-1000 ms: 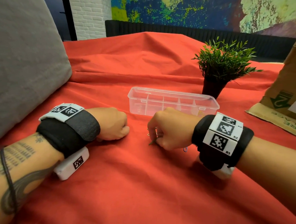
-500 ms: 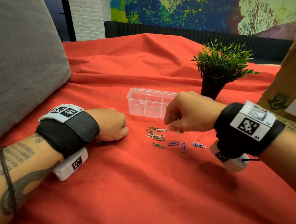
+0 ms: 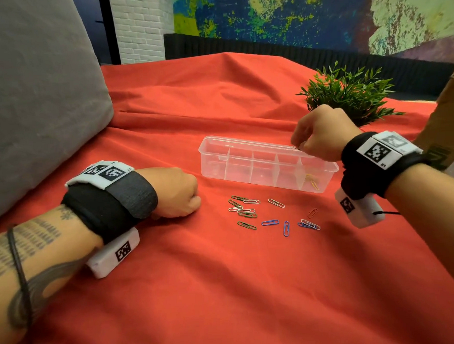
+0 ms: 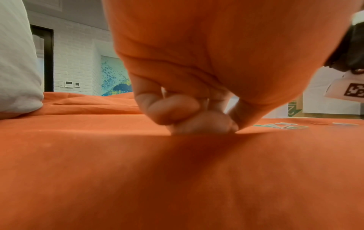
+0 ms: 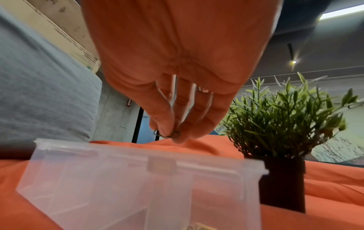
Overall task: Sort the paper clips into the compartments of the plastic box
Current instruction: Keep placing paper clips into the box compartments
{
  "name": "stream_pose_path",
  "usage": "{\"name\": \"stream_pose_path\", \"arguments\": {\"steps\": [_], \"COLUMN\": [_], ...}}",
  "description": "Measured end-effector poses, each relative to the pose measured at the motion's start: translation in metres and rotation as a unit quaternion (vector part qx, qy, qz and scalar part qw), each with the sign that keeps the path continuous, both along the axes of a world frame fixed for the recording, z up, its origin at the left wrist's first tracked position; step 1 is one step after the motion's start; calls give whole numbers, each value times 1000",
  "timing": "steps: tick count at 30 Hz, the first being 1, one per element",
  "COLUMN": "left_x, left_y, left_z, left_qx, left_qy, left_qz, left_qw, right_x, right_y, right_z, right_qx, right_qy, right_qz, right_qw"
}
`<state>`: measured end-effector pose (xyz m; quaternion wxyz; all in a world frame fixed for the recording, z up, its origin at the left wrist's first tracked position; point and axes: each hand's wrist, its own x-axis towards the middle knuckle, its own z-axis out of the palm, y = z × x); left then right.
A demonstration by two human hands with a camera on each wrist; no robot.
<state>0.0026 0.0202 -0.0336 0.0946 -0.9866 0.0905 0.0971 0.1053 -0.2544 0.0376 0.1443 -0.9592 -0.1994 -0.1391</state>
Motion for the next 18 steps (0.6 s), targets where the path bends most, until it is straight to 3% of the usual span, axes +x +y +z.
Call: {"name": "stream_pose_path", "arguments": {"steps": [7, 11, 15, 18], "left_x": [-2, -3, -2, -2], "left_y": [-2, -2, -3, -4], "left_z": [2, 3, 4, 4], "left_qx": [-5, -4, -9, -6], "left_qy": [10, 17, 26, 27], "left_qz": [10, 10, 11, 16], "left_qw": [1000, 1000, 1000, 999], "right_x": [13, 6, -24, -58], "right_y": [4, 5, 15, 31], "right_z": [-15, -11, -7, -14], "right_qx": [23, 62, 61, -15], "right_qy": [18, -15, -29, -9], "right_qz": [2, 10, 74, 156], "right_qw": [1000, 998, 995, 988]}}
